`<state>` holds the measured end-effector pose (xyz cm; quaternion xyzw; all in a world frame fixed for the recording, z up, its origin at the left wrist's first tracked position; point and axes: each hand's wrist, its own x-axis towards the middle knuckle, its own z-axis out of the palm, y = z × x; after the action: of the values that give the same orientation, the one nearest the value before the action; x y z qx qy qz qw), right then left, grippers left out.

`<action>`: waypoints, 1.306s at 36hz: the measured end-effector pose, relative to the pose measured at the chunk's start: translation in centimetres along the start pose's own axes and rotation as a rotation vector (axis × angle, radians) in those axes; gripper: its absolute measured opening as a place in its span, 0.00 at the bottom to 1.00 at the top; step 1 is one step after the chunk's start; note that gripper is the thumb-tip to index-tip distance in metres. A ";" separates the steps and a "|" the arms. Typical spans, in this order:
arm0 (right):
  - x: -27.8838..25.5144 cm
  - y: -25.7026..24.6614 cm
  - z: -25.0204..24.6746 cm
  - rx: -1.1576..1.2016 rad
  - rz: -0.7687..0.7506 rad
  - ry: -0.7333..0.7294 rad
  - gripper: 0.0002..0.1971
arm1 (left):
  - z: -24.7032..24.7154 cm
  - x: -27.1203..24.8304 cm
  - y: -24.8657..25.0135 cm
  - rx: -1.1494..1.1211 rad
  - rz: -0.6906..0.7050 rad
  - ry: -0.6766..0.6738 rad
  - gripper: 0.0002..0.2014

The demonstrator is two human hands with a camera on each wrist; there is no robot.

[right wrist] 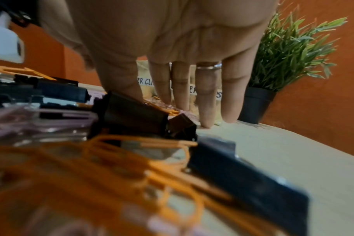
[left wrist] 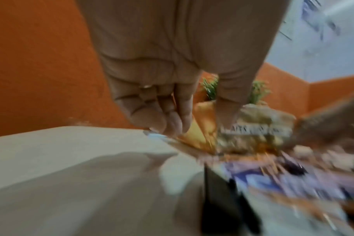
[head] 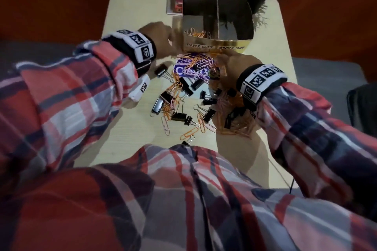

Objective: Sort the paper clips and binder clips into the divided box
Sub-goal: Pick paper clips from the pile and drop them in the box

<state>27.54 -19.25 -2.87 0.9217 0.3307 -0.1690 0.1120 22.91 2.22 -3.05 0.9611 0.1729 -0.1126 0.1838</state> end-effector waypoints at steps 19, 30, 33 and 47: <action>-0.5 -1.3 -0.1 -0.186 -0.018 0.044 0.16 | 3.0 -1.1 2.0 0.144 0.156 -0.033 0.03; -1.5 -0.6 -0.4 0.102 0.039 0.137 0.09 | 1.4 -2.6 0.5 0.069 0.138 0.006 0.05; -1.8 -0.1 -0.3 0.179 0.079 0.157 0.09 | -0.4 -2.8 0.4 0.002 0.157 0.068 0.05; -3.3 1.2 0.1 0.292 0.166 0.179 0.07 | -3.0 1.6 8.1 0.037 0.301 0.171 0.07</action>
<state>25.89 -22.06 -1.54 0.9636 0.2343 -0.1225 -0.0394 27.85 -3.18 1.80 0.9853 0.0402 -0.0048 0.1657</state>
